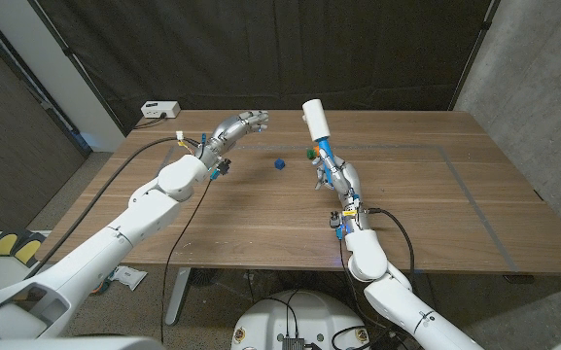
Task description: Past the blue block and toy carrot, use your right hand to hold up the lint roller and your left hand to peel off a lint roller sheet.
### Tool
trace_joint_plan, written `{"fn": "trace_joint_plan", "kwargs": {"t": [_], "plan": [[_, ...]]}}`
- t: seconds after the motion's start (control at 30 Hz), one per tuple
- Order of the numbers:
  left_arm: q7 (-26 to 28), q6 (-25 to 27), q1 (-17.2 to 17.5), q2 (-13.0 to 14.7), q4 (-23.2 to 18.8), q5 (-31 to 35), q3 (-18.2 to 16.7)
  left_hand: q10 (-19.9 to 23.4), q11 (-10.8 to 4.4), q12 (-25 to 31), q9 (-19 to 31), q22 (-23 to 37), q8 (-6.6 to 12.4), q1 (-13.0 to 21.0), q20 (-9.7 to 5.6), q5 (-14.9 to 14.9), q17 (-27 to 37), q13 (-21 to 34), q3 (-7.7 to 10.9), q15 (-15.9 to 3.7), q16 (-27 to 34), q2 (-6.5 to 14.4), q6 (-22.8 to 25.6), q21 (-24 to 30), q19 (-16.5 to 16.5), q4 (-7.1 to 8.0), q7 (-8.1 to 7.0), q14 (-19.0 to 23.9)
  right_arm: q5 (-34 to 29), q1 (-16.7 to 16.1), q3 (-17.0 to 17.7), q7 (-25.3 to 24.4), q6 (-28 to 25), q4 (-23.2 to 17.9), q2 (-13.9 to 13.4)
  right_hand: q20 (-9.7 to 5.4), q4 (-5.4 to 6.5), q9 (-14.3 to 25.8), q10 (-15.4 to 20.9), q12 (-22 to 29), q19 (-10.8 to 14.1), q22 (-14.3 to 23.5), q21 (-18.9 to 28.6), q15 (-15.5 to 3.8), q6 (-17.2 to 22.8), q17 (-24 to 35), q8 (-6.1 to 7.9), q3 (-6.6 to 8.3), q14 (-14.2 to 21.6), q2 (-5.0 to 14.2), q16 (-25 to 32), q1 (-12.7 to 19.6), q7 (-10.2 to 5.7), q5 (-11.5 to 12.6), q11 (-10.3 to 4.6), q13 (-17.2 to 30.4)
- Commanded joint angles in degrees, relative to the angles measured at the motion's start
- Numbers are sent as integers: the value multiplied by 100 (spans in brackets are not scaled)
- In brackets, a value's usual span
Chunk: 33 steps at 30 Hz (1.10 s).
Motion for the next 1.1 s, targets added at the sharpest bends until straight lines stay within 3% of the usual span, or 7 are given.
{"fn": "trace_joint_plan", "kwargs": {"t": [0.03, 0.27, 0.57, 0.73, 0.93, 1.0, 1.1], "plan": [[-97, -23, -277, 13, -96, 442, 158, 124, -5, 93, 17, 37, 68, 59, 36, 98, 67, 58, -72, 14, 68, -102, 276, 39, -12, 43, 37, -40, 212, -25, 46, 489, 65, -130, -77, -7, 801, 39, 1052, 37, 33, -1, 78, -9, 1727, 19, 100, 906, 57, 77, 57, -14, 167, -11, 622, 14], [-160, 58, -405, 33, -145, 651, 238, 101, 8, 104, 18, 52, 60, 154, 80, 166, 84, 89, -93, 37, 42, -159, 359, 59, -4, 39, 28, -142, 269, -17, 77, 617, 186, -69, -55, -24, 770, 8, 1069, 73, 39, -55, 143, -8, 1721, 18, 149, 994, 78, 71, 70, -31, 180, -35, 626, 87], [-323, 58, -545, -48, -57, 701, 347, 171, -88, 193, 21, 85, 20, 683, 63, 358, 144, 167, -10, -22, 94, -102, 534, 160, 137, -2, 10, -125, 503, -11, 54, 961, 310, -87, -101, -38, 737, -68, 1080, 91, 4, -126, 269, -8, 1726, 16, 239, 1117, 122, 54, 77, -97, 170, -94, 614, 159], [-405, 45, -645, -58, -20, 803, 415, 102, -137, 216, 24, 83, -67, 1145, 46, 457, 181, 221, 64, -79, 85, -38, 520, 199, 173, -24, -35, -200, 685, 28, 20, 1221, 453, -72, -101, -46, 727, -105, 1106, 78, 19, -187, 309, -7, 1741, 16, 278, 1162, 134, 50, 76, -129, 175, -117, 610, 142], [-608, -160, -733, -132, 142, 713, 460, 50, -96, 220, 28, 81, -112, 1129, 66, 482, 188, 251, -23, -54, 54, -164, 487, 194, 129, 38, -68, -239, 623, 23, 54, 1217, 446, -80, -55, -63, 720, -149, 1109, 92, 28, -206, 345, -8, 1751, 16, 290, 1190, 147, 49, 77, -148, 171, -131, 595, 174], [-756, -317, -770, -186, 279, 586, 468, 73, -105, 243, 29, 80, -99, 1071, 53, 497, 200, 267, -88, -60, 50, -226, 568, 197, 119, 87, -148, -239, 567, 26, 60, 1203, 418, -82, -50, -64, 716, -155, 1098, 105, 19, -208, 359, -9, 1747, 16, 299, 1202, 153, 49, 78, -155, 160, -137, 595, 206], [-945, -426, -837, -172, 375, 545, 500, 40, -100, 243, 30, 81, -119, 1030, 64, 519, 211, 284, -145, -38, 31, -276, 565, 183, 63, 121, -117, -274, 581, 50, 57, 1222, 434, -31, -17, -64, 712, -158, 1115, 97, 16, -226, 371, -8, 1742, 16, 316, 1217, 159, 49, 78, -167, 166, -146, 594, 190]]}}
